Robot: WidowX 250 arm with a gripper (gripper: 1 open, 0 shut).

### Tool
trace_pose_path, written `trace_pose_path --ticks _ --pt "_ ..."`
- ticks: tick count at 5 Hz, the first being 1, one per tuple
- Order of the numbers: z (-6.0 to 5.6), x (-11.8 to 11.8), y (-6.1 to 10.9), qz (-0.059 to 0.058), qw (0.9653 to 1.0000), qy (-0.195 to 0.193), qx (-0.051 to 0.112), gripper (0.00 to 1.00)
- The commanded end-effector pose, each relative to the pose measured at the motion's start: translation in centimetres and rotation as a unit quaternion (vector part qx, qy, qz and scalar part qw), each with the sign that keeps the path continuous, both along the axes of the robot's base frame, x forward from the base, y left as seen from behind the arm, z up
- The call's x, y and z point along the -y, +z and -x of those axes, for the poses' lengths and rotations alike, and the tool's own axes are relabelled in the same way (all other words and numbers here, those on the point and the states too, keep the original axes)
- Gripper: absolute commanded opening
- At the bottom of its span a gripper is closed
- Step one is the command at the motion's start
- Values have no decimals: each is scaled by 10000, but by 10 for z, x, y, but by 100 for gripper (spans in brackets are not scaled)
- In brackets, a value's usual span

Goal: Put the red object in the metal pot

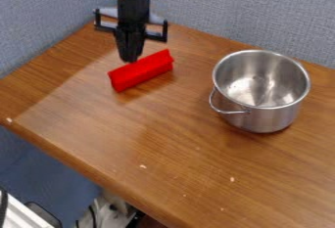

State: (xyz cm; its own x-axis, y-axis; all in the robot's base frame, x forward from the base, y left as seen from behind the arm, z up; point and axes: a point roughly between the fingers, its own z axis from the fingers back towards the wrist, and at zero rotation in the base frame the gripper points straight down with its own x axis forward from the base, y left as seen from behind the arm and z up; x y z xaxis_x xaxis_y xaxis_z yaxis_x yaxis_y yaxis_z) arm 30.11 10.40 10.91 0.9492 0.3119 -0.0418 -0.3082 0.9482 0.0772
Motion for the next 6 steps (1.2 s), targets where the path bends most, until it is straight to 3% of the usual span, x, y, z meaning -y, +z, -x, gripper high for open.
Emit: trace_pose_path --ticks 1,2,4,6 --pt "-5 4 49 -15 9987 76 505 0" --pt "-6 5 54 -8 9986 39 535 100" --pt "-2 13 52 -46 9991 70 413 100" --pt "5 5 60 -87 9995 -170 257 100"
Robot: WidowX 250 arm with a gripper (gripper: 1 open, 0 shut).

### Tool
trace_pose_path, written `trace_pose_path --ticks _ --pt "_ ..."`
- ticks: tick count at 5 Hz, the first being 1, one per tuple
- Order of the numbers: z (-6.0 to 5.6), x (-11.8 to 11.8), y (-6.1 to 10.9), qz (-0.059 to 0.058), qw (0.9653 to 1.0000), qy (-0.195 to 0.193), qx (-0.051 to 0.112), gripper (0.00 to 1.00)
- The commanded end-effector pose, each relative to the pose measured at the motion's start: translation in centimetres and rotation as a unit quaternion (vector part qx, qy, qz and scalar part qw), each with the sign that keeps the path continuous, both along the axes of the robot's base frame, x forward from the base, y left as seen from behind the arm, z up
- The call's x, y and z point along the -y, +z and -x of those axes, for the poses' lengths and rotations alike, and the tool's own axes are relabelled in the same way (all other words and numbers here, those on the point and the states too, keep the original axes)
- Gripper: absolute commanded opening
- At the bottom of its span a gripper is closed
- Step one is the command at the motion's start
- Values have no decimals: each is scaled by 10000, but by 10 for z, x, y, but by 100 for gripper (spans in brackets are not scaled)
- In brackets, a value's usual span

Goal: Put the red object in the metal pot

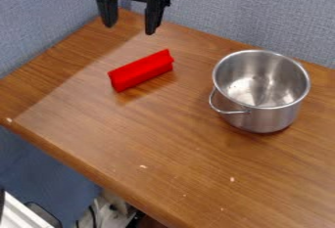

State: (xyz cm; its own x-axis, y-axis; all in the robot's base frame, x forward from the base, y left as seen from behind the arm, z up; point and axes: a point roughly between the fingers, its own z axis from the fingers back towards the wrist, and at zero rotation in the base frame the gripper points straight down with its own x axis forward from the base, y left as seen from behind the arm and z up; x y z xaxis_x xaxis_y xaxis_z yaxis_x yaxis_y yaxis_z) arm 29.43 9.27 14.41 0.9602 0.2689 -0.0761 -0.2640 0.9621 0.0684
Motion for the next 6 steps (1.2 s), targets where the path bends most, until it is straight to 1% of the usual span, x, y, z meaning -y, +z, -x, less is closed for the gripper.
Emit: trace_pose_path --ticks 1,2,3,4,5,6 --pt "-9 9 12 -187 9992 -46 336 100" --pt "-18 25 -3 -218 9992 -176 272 100" --pt "-20 8 -26 -403 9962 -691 339 100" --pt "-19 -4 -48 -511 9922 -1086 348 100" --pt "-19 -10 -66 -534 9893 -1315 325 100" --pt "-18 -17 -77 -492 9874 -1456 375 100"
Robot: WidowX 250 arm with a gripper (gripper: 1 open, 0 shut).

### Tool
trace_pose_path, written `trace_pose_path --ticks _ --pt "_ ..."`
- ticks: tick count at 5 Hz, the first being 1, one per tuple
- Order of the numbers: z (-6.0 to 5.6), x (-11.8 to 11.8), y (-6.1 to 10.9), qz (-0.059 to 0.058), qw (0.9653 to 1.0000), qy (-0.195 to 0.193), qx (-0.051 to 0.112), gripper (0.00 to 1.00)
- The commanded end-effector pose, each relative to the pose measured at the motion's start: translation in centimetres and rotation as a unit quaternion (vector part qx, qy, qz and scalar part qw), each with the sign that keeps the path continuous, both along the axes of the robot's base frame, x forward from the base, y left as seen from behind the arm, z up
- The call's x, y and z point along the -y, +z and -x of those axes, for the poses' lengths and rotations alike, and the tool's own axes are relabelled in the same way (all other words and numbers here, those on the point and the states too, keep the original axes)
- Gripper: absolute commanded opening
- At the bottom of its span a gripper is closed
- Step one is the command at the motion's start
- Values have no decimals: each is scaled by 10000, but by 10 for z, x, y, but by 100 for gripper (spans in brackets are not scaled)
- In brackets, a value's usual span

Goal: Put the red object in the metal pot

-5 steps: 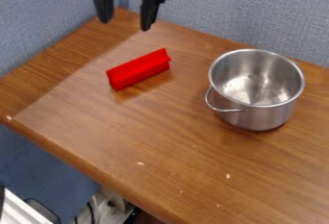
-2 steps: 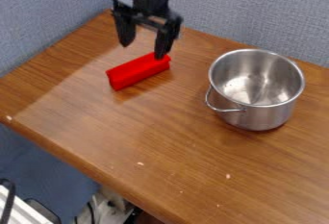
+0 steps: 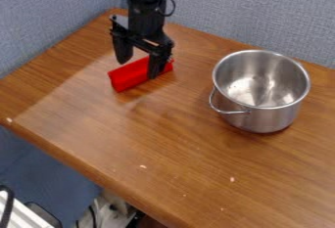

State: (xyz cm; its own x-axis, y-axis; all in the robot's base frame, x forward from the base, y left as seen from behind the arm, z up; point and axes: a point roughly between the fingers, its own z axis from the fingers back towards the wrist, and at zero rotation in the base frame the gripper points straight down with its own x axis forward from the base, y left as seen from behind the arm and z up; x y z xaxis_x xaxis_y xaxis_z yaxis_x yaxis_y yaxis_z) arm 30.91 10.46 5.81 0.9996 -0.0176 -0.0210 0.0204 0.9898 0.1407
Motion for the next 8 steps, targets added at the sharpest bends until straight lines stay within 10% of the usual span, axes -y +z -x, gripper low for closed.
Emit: trace_pose_path --ticks 1,2,8 --pt "-1 -15 -1 19 9998 -110 141 100" --pt "1 -17 -2 108 9987 -474 146 0" --pt "16 -22 36 15 9980 -593 216 0"
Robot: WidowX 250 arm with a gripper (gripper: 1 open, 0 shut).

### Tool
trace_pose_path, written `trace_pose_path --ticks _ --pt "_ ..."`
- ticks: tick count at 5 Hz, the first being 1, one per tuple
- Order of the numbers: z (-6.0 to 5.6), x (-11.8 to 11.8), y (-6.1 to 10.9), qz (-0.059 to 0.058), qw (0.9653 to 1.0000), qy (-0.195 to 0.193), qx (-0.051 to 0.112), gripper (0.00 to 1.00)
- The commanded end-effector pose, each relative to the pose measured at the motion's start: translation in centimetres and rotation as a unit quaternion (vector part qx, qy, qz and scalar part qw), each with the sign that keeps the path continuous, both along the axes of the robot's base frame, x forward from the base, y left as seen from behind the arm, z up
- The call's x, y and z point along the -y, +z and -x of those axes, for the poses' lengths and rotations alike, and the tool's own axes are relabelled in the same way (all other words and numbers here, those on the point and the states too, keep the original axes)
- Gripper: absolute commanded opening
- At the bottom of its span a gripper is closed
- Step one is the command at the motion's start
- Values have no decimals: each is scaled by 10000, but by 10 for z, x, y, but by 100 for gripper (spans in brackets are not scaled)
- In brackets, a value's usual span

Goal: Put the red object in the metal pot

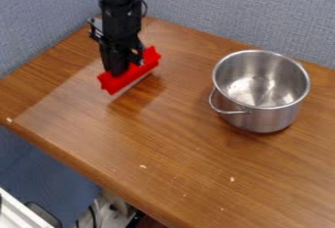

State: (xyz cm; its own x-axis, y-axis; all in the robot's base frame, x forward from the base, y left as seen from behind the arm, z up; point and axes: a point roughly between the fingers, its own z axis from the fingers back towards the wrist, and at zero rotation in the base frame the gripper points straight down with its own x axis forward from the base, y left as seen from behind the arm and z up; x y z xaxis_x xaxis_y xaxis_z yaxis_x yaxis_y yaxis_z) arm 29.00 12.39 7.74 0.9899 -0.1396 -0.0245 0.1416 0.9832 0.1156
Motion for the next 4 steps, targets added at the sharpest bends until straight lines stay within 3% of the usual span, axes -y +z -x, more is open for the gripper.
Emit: trace_pose_path --ticks 1,3,4 --pt "-10 12 34 -112 9989 106 434 0" --pt "-36 64 65 -43 9954 -129 946 0" --pt "-56 91 64 36 9939 -367 1039 0"
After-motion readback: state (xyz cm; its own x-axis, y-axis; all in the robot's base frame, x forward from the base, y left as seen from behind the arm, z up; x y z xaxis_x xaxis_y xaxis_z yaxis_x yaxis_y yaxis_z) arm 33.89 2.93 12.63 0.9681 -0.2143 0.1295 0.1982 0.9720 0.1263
